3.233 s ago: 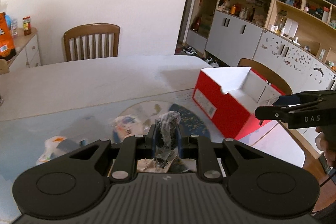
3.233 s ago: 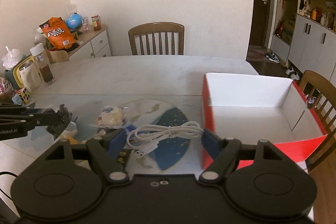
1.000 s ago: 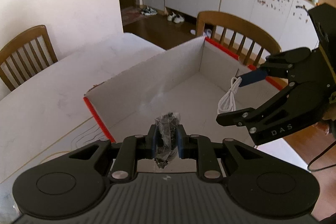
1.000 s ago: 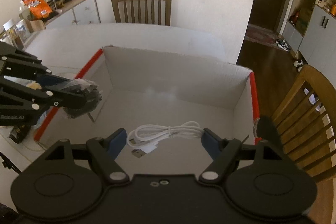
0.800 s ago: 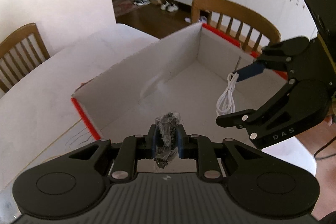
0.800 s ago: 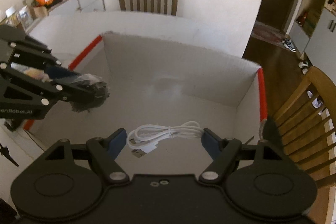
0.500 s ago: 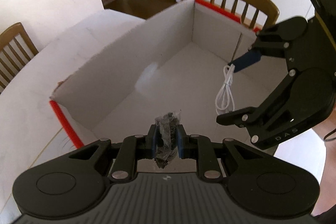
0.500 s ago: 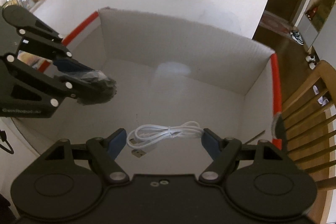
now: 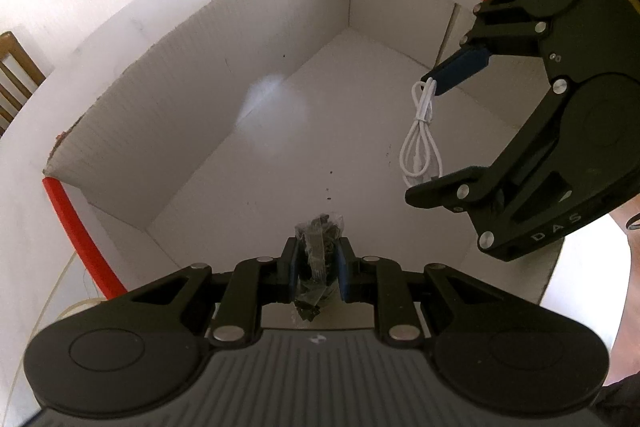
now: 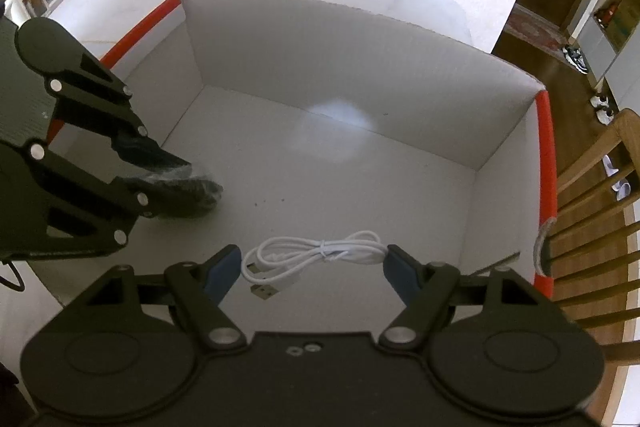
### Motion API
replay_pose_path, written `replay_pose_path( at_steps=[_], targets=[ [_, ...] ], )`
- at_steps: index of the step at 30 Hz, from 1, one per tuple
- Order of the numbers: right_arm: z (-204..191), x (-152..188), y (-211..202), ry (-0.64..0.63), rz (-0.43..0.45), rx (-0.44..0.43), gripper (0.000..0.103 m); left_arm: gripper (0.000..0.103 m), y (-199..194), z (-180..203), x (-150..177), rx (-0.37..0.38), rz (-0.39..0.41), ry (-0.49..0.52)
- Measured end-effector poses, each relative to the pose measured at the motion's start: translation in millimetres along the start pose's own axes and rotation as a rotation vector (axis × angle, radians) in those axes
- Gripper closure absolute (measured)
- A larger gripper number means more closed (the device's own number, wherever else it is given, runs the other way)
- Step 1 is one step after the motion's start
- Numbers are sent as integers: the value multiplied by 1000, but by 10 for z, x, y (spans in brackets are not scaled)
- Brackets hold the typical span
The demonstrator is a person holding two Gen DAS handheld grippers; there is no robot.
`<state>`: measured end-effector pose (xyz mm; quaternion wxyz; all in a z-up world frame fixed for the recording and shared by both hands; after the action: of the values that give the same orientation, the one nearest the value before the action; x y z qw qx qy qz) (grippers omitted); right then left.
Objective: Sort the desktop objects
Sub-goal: 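Lower the dark wrapped item into the red box and open left gripper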
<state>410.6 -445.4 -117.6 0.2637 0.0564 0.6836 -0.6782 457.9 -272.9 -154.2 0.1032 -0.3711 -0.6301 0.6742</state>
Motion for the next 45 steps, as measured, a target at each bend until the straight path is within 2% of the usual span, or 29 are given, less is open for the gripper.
replay_pose_path(
  at_steps=[13,20,28,30,32,34,36,45],
  targets=[
    [21,9,146,0,-53,9,25,85,-52,0,40,5,-6,-15],
    [27,9,107,2,-39,12,24,85,-139,29,119,-6,1,-16],
    [12,-16,-1,-7,0,10,17,83,-278,-20,158,-28,18,-26],
    [3,-11,-37,-13,7,9,16,77,-342,-23,167,-37,30,-27],
    [-1,-15,-77,-15,17,8,15,63,-362,-41,168,-43,43,-34],
    [-8,-25,-142,-16,30,3,14,43,-339,68,146,-29,63,-37],
    [-6,-40,-182,-16,47,0,14,36,-373,92,108,-47,80,-28],
    [-17,-135,-546,-16,144,-38,7,26,-589,109,-30,-47,174,-55]
  ],
)
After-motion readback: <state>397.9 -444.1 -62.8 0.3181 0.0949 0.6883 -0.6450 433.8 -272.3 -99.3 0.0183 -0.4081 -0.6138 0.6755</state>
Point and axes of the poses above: each gripper's, at about its wrist camera, not at the fingertips, and y roughly the way its jaws point, z to its right, x to its underside, the point moved 10 cm from there along y, roughly the way its jaws point, and after that the axes turned 6 degrees about y, right-handed, at the moved point
